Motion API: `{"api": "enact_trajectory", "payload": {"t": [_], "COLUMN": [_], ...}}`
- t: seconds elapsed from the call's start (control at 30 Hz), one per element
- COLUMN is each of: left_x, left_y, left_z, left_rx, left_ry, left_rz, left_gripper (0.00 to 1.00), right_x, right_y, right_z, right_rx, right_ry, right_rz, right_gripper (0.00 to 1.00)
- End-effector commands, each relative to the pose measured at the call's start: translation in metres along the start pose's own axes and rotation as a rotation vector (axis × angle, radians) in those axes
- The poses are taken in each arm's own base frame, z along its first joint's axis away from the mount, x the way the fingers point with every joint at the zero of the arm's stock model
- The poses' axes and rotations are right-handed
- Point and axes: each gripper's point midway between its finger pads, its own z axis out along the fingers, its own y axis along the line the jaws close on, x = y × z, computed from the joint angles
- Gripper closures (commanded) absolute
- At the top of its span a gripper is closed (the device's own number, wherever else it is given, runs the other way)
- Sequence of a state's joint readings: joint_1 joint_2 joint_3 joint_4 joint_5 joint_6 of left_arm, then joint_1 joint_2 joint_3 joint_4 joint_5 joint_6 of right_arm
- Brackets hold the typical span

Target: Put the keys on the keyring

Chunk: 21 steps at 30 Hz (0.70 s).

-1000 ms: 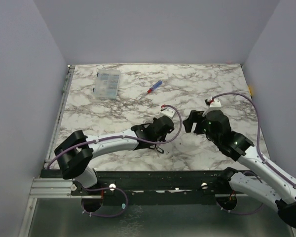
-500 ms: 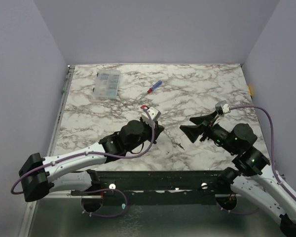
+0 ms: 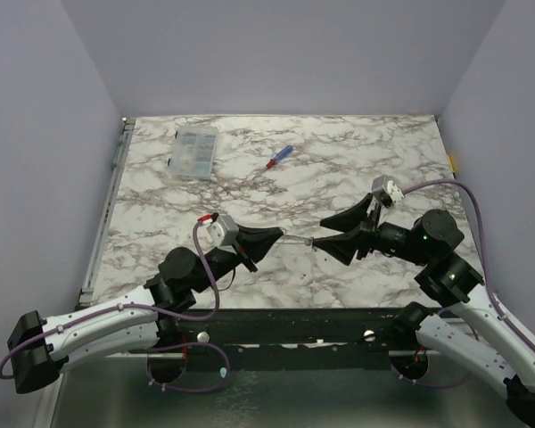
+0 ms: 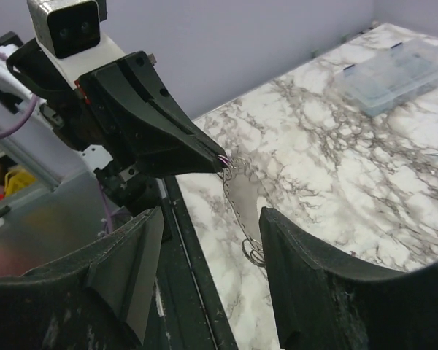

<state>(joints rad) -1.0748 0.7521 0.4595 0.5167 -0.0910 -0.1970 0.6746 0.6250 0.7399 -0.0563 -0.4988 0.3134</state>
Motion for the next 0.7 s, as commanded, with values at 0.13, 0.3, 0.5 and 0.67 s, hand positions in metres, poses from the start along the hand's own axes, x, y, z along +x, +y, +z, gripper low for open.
{"api": "enact_trajectory", "payload": {"t": [0.13,0.3,0.5,0.67], "left_x": [-0.044,-0.046,-0.048,-0.053], "left_y": [-0.032,-0.044,-0.049,-0.047], "left_z": [-0.022,-0.026,-0.029,-0.031], "left_rx": [0.191,0.262,0.29,0.278], "left_ry": [-0.221,-0.233,-0.244,-0.275], "left_rz": [0.051,0.055,0.038,0.021], "left_gripper": [1.0,1.0,1.0,1.0], "right_x": [-0.011,-0.01,-0.008,0.002], "right_y": [0.025,0.022,0.019,0.032], "right_z": [0.016,0.024,0.033,0.036], "right_rx": [-0.186,-0.2,-0.223,-0.336], "right_ry": [0.016,0.039,0.061,0.107], "right_rz": [-0.025,-0.044,-0.048,-0.025], "right_gripper": [0.39,0.41,0.45,0.48]}}
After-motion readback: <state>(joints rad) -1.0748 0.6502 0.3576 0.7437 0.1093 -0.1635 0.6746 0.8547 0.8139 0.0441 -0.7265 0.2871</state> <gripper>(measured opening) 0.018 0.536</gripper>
